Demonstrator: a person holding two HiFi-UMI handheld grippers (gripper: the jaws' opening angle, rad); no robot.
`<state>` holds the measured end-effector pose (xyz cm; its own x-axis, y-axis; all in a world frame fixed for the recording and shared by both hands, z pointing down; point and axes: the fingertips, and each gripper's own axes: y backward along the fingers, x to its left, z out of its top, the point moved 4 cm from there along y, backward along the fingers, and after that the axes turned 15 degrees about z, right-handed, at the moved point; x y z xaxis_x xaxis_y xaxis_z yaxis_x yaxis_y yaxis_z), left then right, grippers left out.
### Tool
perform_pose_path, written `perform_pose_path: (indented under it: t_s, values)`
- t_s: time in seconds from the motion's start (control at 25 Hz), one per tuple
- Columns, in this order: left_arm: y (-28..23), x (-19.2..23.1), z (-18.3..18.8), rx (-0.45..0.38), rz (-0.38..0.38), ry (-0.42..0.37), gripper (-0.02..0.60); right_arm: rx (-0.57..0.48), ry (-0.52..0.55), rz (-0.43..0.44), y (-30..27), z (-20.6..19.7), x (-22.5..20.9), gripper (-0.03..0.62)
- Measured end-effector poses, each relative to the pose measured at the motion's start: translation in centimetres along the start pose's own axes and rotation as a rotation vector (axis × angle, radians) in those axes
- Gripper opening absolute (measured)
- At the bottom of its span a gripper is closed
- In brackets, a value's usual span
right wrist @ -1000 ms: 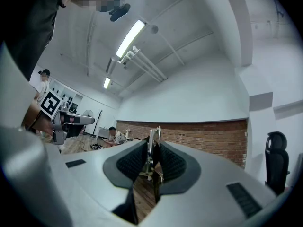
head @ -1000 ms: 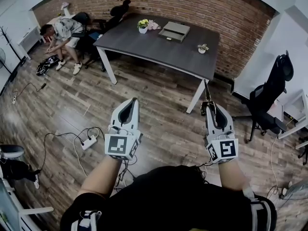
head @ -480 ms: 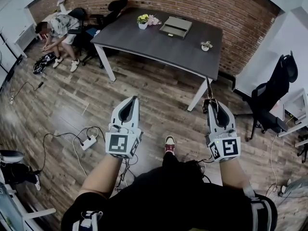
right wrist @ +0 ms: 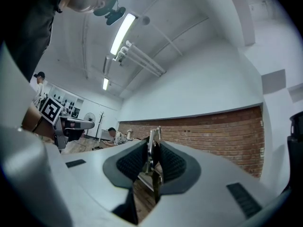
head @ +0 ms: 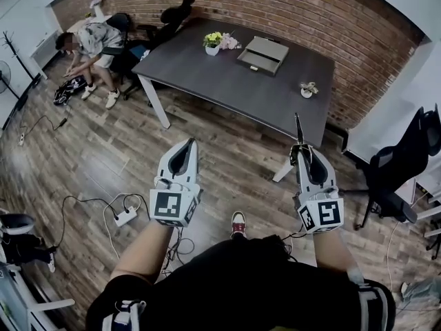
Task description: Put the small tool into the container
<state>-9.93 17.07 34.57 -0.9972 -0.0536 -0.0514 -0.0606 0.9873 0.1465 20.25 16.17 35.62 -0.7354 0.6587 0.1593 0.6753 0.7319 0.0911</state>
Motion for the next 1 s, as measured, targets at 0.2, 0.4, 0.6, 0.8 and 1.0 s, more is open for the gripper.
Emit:
perform_pose_path:
  t_s: [0.2, 0.4, 0.6, 0.8, 1.0]
  values:
    - [-7.5, -0.8, -0.8, 0.015, 0.018, -0.029, 0.009, -0.010, 0.003, 0.033, -5.0, -0.7, -6.4, 0.081]
    - [-13.4, -1.8, -1.6, 0.018, 0.010, -0.034, 0.009, -0.016, 0.002, 0.043, -8.5, -1.9, -10.8, 0.080]
    - [-17.7, -1.8, -2.2, 0.016, -0.001, -0.037, 0.009, -0.008, -0.002, 0.055, -11.8, -2.8, -13.1, 0.081]
    - [-21.9, -0.8, -3.8, 0.032, -0.015, -0.027, 0.009, 0.010, -0.012, 0.048, -15.4, -4.2, -15.0, 0.080]
    - [-27.2, 1.2, -5.8, 0.038, -0.047, -0.007, 0.009, 0.027, -0.011, 0.026, -20.2, -5.5, -16.4, 0.081]
